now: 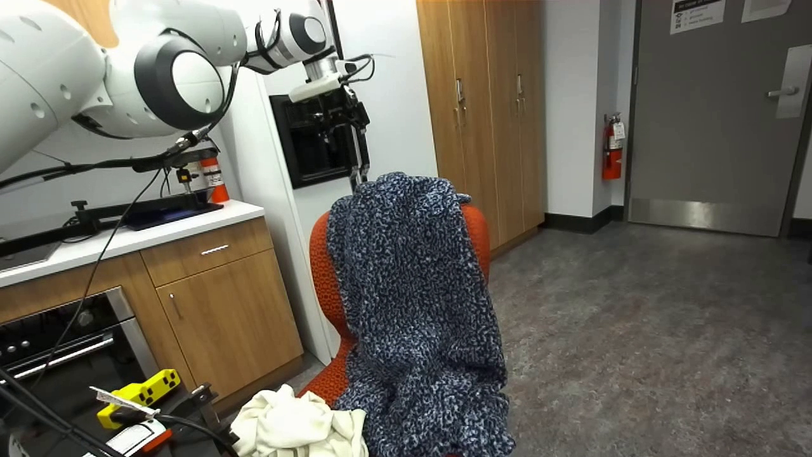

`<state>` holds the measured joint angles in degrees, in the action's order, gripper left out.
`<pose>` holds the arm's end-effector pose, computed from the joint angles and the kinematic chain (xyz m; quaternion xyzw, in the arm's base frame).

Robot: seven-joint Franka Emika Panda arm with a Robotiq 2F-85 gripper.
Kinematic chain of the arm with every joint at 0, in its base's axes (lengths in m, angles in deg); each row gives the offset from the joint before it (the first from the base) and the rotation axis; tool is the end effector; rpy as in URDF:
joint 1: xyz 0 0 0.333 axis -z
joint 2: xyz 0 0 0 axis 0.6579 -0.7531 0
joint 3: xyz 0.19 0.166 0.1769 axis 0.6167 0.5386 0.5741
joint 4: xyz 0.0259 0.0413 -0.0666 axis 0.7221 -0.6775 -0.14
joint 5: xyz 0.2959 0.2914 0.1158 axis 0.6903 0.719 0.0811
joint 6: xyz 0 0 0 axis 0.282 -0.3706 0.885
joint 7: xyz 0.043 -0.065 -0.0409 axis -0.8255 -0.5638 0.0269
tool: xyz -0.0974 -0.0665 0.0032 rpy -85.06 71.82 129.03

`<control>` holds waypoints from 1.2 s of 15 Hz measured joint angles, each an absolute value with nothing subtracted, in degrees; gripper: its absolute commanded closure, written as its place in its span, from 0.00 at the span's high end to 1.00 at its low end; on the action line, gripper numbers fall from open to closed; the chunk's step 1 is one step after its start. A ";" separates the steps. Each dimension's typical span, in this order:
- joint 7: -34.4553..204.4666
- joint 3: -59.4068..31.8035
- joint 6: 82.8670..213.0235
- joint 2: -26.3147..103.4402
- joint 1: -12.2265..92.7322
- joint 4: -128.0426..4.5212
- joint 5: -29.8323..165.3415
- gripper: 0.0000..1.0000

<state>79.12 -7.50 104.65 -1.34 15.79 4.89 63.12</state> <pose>0.7379 0.3478 0.4730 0.9674 0.2353 0.0885 0.0302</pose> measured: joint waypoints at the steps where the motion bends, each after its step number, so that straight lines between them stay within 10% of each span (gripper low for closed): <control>1: 78.96 -8.10 103.73 -0.34 15.81 4.90 62.54 1.00; 18: 80.48 -11.09 96.79 4.03 25.72 4.69 61.93 1.00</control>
<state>80.48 -11.09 96.79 4.03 25.72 4.69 61.93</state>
